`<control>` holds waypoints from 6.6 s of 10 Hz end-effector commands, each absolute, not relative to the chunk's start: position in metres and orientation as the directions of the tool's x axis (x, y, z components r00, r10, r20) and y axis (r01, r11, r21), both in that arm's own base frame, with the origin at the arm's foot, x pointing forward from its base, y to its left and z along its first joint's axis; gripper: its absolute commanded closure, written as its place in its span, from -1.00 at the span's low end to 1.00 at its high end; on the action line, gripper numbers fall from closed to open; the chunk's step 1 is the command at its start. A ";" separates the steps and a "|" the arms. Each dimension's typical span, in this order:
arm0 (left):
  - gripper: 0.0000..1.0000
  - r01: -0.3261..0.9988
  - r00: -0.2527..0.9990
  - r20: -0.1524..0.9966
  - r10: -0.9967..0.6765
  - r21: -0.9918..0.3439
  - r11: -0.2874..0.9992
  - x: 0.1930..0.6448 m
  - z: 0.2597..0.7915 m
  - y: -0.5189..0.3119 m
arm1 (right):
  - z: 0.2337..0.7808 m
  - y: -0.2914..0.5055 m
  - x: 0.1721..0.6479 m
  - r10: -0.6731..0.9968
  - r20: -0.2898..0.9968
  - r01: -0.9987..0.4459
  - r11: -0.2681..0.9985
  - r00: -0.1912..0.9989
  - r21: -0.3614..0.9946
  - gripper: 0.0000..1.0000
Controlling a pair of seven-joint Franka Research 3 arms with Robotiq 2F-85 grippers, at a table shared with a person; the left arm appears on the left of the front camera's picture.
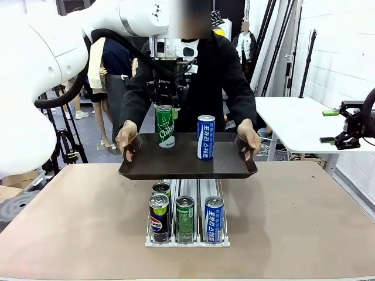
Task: Retrieve and hand over the desired beverage to the person.
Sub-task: Place the picked can on the Handle tray extended by the person.
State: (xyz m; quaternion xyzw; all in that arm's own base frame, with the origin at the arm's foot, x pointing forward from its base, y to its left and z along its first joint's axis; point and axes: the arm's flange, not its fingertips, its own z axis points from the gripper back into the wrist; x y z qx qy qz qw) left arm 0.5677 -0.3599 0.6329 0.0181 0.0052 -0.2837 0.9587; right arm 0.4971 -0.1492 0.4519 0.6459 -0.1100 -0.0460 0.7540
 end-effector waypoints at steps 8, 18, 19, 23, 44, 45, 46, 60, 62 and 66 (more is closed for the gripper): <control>1.00 0.572 0.818 -0.047 -0.573 -0.036 0.819 0.584 0.630 -0.358 | 0.452 -0.148 0.496 -0.204 0.116 -0.085 0.157 0.972 0.984 -1.00; -1.00 0.527 0.849 0.038 -0.526 -0.018 0.850 0.579 0.664 -0.340 | 0.452 -0.148 0.496 -0.204 0.116 -0.085 0.157 0.972 0.984 -1.00; -1.00 0.509 0.860 0.057 -0.508 -0.008 0.861 0.577 0.673 -0.335 | 0.452 -0.148 0.496 -0.204 0.116 -0.085 0.157 0.972 0.984 -1.00; -1.00 0.520 0.853 0.045 -0.520 -0.011 0.854 0.572 0.667 -0.332 | 0.452 -0.148 0.496 -0.204 0.116 -0.085 0.157 0.972 0.984 -1.00; -1.00 0.342 0.939 0.087 -0.334 -0.366 0.866 0.573 0.686 -0.180 | 0.452 -0.148 0.496 -0.204 0.116 -0.085 0.157 0.972 0.984 -1.00; -1.00 0.327 0.945 0.127 -0.303 -0.442 0.835 0.567 0.687 -0.150 | 0.452 -0.148 0.496 -0.204 0.116 -0.085 0.157 0.972 0.984 -1.00; -1.00 0.293 0.956 0.155 -0.249 -0.513 0.807 0.558 0.682 -0.113 | 0.452 -0.148 0.496 -0.204 0.116 -0.085 0.157 0.972 0.984 -1.00; -1.00 -0.049 0.996 -0.042 0.073 -0.994 0.101 0.560 0.435 0.100 | 0.452 -0.148 0.496 -0.204 0.116 -0.085 0.157 0.972 0.984 -1.00; -1.00 -0.047 0.994 -0.041 0.105 -0.997 0.056 0.557 0.437 0.115 | 0.452 -0.148 0.496 -0.204 0.116 -0.085 0.157 0.972 0.984 -1.00; -1.00 -0.027 0.992 -0.020 0.127 -0.998 0.056 0.557 0.444 0.128 | 0.452 -0.148 0.496 -0.204 0.116 -0.085 0.157 0.972 0.984 -1.00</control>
